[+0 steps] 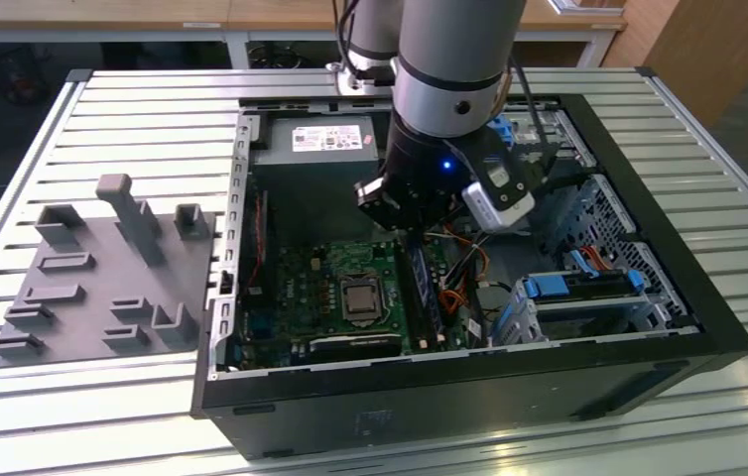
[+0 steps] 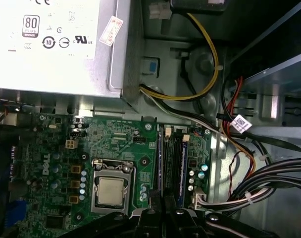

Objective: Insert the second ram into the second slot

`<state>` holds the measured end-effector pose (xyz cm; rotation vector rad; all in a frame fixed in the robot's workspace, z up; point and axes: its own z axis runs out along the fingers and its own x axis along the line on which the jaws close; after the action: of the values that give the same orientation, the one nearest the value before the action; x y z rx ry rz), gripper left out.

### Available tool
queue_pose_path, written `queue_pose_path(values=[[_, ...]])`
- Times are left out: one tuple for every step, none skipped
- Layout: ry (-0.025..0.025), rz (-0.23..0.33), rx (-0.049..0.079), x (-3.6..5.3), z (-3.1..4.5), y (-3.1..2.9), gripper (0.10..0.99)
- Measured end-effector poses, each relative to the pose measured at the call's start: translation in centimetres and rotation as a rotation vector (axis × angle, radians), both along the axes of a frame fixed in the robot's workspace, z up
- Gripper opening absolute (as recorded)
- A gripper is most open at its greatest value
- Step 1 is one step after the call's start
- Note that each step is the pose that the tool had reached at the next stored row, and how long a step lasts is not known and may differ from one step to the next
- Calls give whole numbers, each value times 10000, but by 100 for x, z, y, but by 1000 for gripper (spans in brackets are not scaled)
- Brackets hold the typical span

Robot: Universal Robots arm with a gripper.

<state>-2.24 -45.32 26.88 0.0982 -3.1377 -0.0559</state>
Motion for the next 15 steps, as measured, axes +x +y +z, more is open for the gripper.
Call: queue_pose_path(values=[[0,-9,-1,0,-8,-1,137],[0,-21,-3,0,-17,-1,137],[0,-41,-3,1,-27,-1,137],[0,-71,-3,0,-35,-1,137],[0,-110,-4,0,-42,-1,137],[0,-151,-7,1,-47,-1,137],[0,-187,-9,1,-52,-1,137],[1,-209,-10,0,-58,-6,137],[1,-221,-10,-1,-66,-10,137],[-1,-230,-27,0,-71,-12,137],[0,-234,-50,0,-74,-18,137],[0,-247,-68,0,-80,-22,137],[0,-265,-78,0,-85,-24,137],[-1,-294,-82,0,-90,-24,137],[1,-315,-86,2,-89,-27,137]])
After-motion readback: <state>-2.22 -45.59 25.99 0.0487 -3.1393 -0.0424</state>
